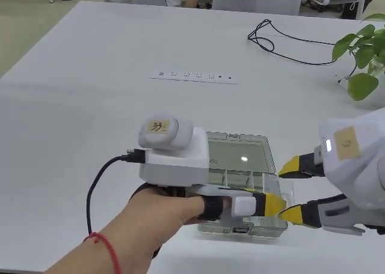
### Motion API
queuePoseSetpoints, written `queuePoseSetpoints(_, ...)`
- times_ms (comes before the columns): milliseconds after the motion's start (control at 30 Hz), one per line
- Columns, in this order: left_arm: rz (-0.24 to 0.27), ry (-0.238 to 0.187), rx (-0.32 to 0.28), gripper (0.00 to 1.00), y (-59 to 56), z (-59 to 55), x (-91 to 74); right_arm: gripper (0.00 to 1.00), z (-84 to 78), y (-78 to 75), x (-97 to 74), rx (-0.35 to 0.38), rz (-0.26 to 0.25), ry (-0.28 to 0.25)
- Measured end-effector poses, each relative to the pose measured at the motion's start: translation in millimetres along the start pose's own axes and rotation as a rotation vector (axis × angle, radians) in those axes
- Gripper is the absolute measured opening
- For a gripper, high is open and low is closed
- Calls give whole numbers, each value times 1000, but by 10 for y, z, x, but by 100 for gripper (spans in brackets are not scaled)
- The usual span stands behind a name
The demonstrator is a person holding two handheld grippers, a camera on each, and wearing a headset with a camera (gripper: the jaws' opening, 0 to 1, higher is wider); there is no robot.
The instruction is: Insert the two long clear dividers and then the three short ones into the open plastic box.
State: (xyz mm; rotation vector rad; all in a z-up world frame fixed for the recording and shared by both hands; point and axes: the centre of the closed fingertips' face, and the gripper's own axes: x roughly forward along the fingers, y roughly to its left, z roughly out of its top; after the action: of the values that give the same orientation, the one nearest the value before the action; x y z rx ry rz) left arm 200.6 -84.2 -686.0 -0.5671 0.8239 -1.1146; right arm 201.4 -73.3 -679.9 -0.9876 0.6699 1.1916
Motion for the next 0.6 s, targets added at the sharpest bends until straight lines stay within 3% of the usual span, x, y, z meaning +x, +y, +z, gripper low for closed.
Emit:
queuePoseSetpoints(167,-14,3,-1,1,-27,-1,10,33,-2,-1,2,-6,0,7)
queuePoseSetpoints(600,-29,-4,-37,0,-49,-1,31,33,-22,2,6,-18,8,18)
